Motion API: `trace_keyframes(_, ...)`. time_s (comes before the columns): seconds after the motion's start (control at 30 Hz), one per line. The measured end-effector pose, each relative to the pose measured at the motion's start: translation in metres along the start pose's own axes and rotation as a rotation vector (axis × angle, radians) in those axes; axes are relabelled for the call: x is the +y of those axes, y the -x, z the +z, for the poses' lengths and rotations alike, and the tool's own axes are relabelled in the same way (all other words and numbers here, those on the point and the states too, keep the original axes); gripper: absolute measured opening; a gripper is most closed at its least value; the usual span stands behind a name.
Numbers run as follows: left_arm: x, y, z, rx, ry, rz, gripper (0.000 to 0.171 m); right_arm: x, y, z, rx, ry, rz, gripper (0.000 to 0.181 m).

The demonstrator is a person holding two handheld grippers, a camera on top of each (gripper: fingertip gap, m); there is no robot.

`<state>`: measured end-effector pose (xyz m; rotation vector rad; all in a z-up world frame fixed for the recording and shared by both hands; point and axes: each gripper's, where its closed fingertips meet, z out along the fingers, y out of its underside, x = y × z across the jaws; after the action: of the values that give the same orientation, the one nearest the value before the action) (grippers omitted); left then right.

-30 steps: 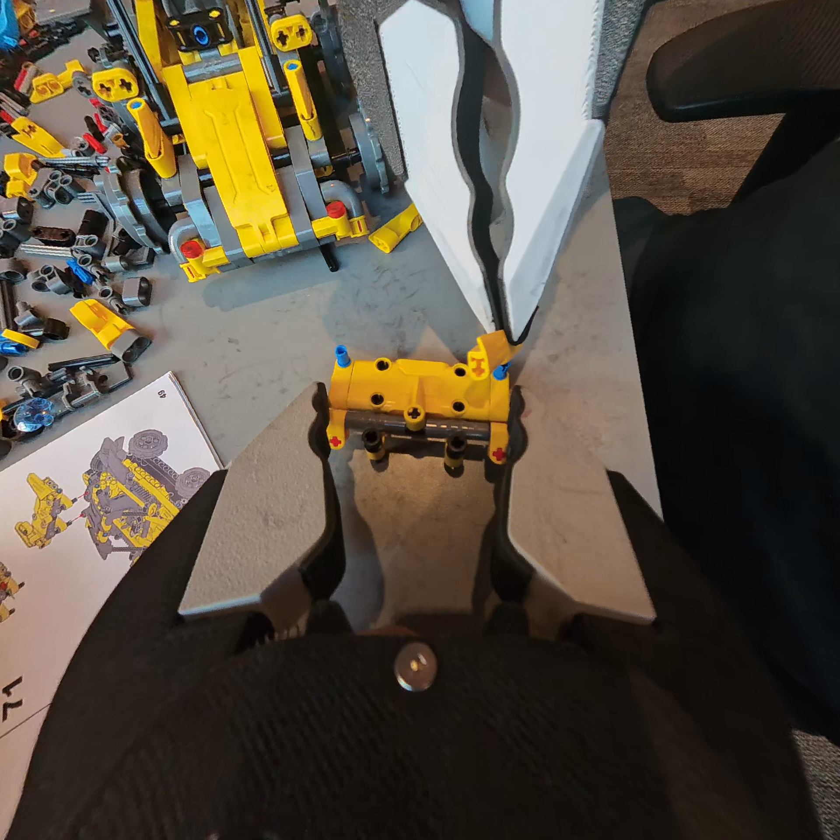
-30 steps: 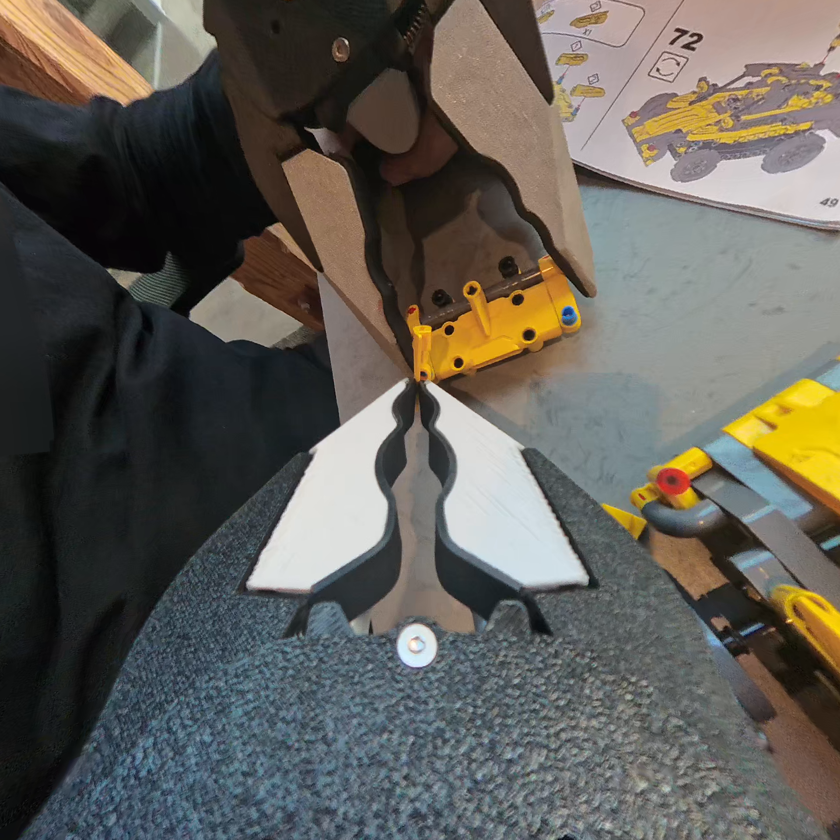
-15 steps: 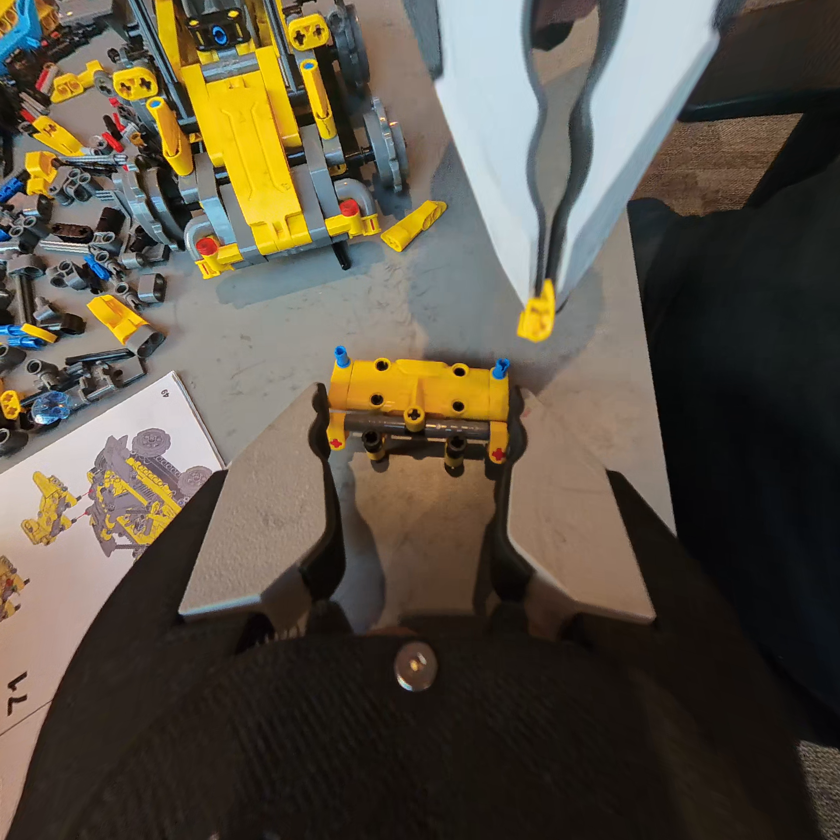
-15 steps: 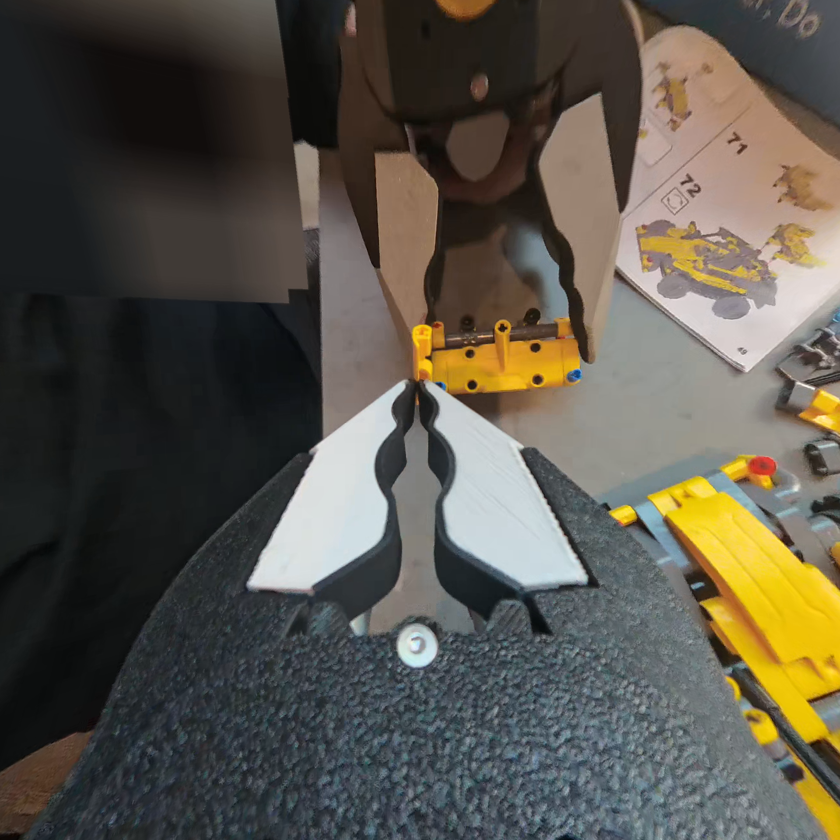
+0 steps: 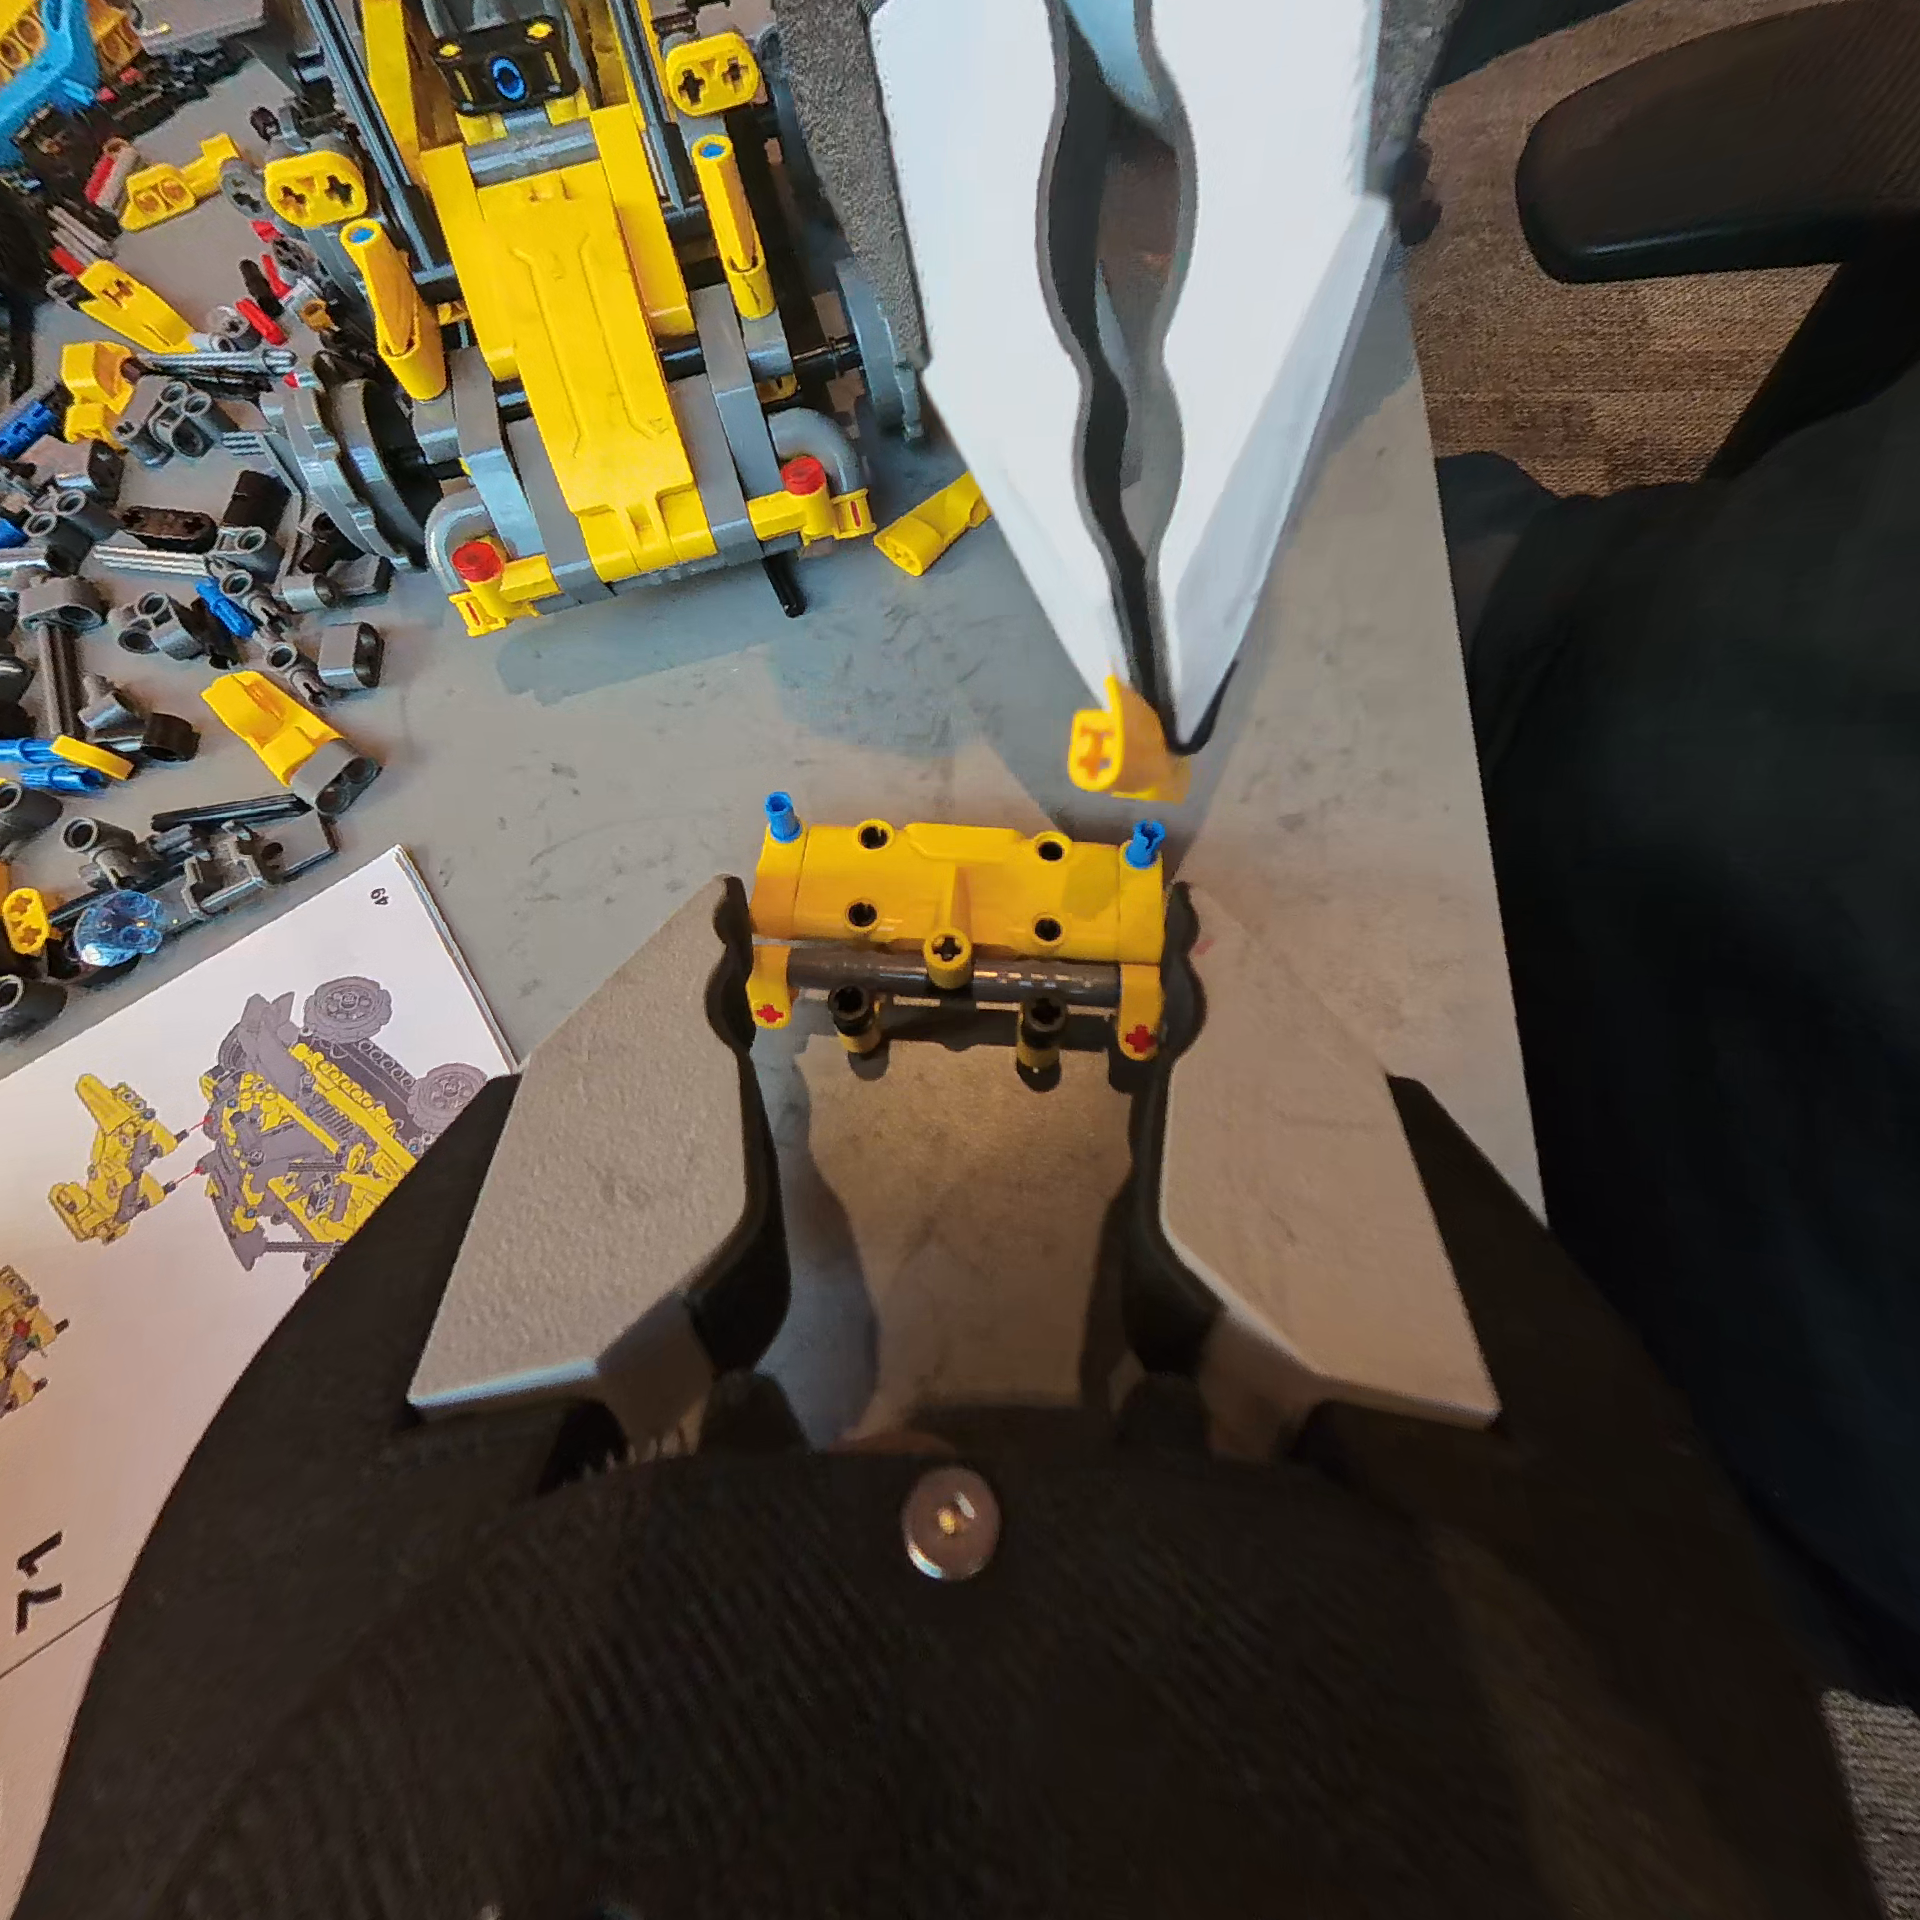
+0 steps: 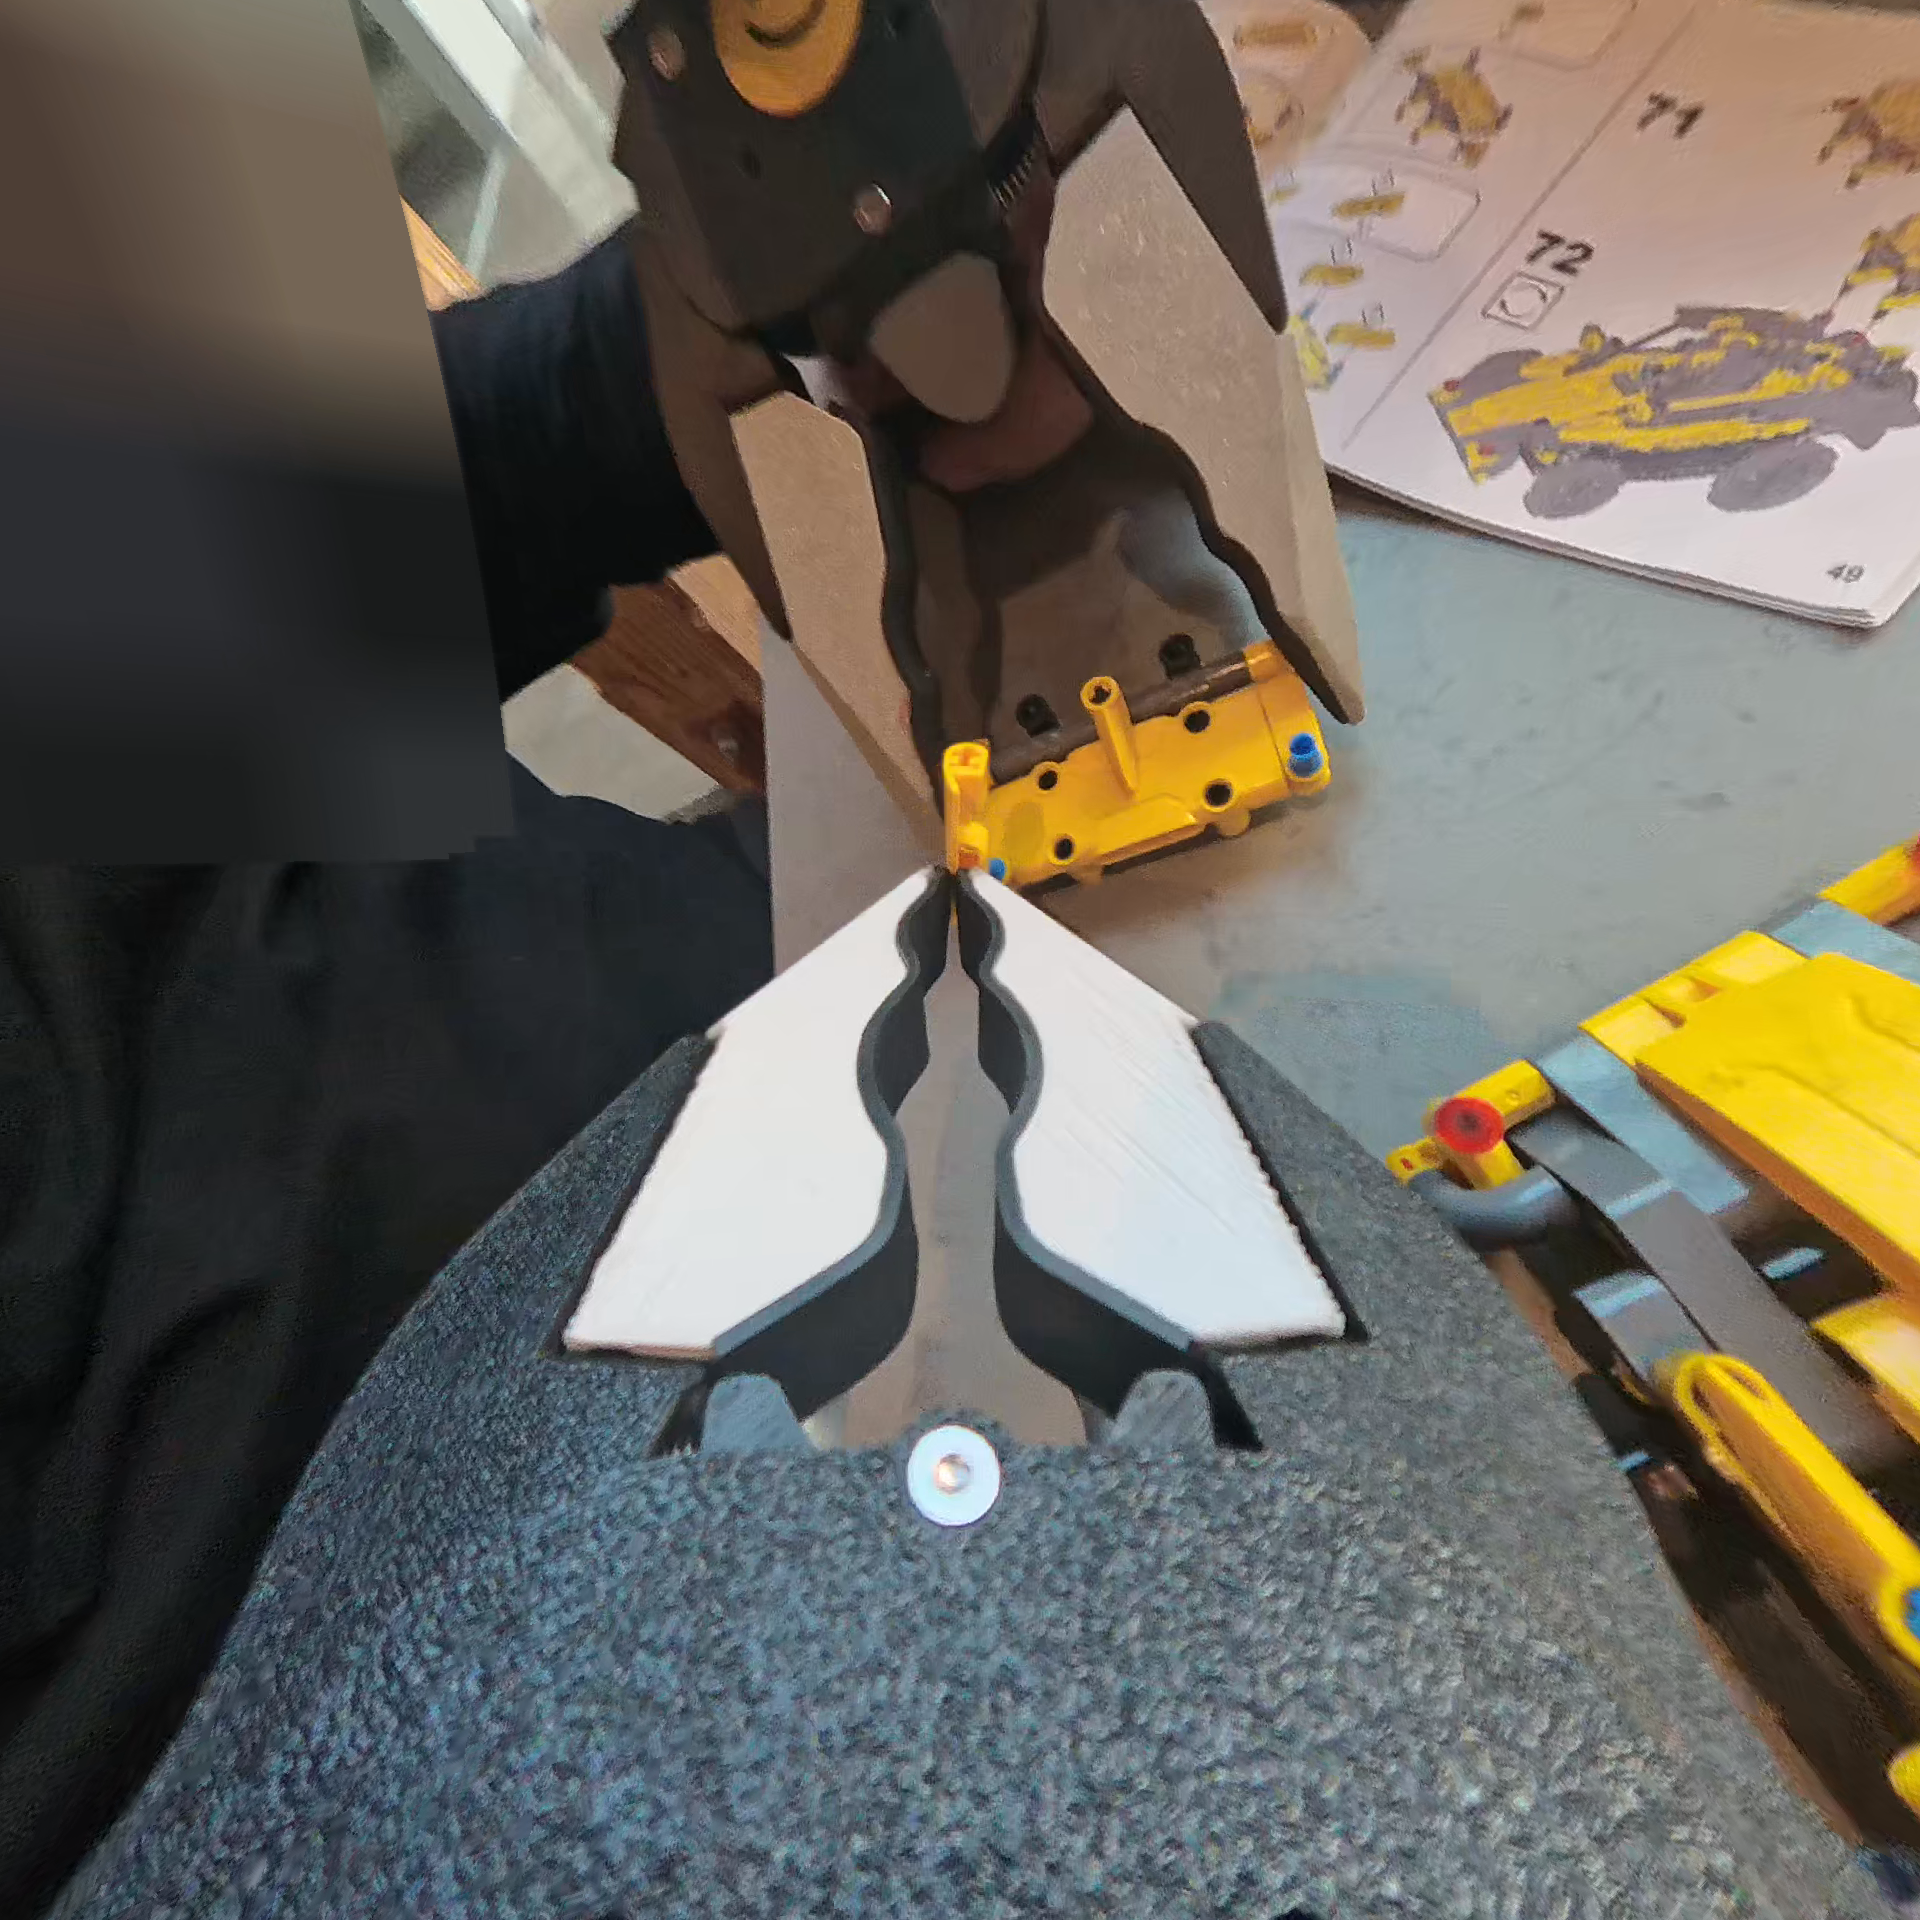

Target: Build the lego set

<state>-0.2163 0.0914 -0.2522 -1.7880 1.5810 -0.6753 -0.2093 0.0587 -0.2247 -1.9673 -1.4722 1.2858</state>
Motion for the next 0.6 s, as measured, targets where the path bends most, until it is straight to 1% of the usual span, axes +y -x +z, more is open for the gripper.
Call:
trace_keyframes(0.13,0.0,-0.001,0.0,-0.009,-0.001,0.015,0.077,0.005,0.0,0.007,0.051,0.095,-0.028,0.001)
trace_keyframes(0.3,0.0,-0.001,-0.001,-0.016,-0.003,0.025,0.077,0.013,0.002,0.005,0.056,0.144,-0.028,0.001)
trace_keyframes(0.47,0.0,-0.001,-0.001,-0.014,-0.003,0.023,0.076,0.01,0.001,0.004,0.056,0.13,-0.021,0.001)
trace_keyframes(0.6,0.0,-0.001,-0.001,-0.008,-0.001,0.01,0.076,0.013,-0.001,0.007,0.057,0.136,-0.028,0.001)
